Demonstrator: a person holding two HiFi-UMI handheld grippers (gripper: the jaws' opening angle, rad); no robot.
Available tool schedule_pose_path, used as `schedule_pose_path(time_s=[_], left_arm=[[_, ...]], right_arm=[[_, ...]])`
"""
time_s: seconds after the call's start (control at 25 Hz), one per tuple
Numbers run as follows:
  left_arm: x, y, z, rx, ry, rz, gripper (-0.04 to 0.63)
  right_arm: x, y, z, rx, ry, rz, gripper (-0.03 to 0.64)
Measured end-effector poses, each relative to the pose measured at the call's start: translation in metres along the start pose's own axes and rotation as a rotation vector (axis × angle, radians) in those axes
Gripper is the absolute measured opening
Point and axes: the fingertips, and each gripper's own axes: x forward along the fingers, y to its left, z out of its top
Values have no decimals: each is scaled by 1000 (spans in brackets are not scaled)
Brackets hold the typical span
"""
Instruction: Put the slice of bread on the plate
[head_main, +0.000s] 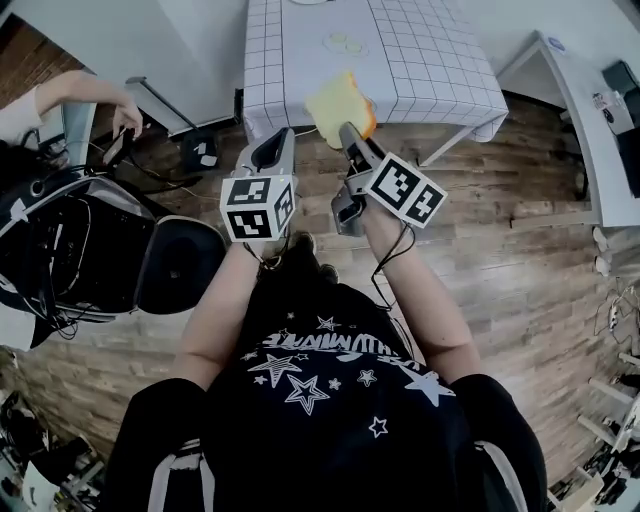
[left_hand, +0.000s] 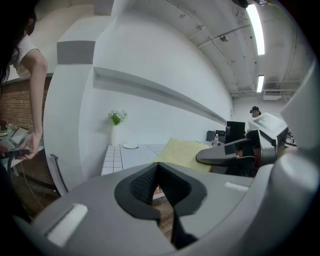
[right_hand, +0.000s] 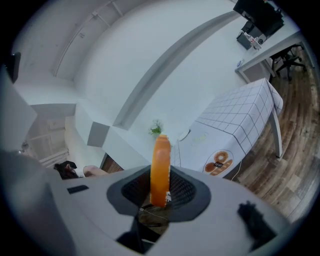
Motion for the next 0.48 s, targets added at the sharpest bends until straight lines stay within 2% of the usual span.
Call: schedule_pose_path(time_s=[0.2, 0.48], left_arm=[[11, -5, 0, -5, -20, 3, 9], [55, 4, 17, -27, -41, 1, 9]], right_arm=[[-3, -12, -1, 17, 16, 0, 95], [26, -24, 30, -7, 24, -2, 95]])
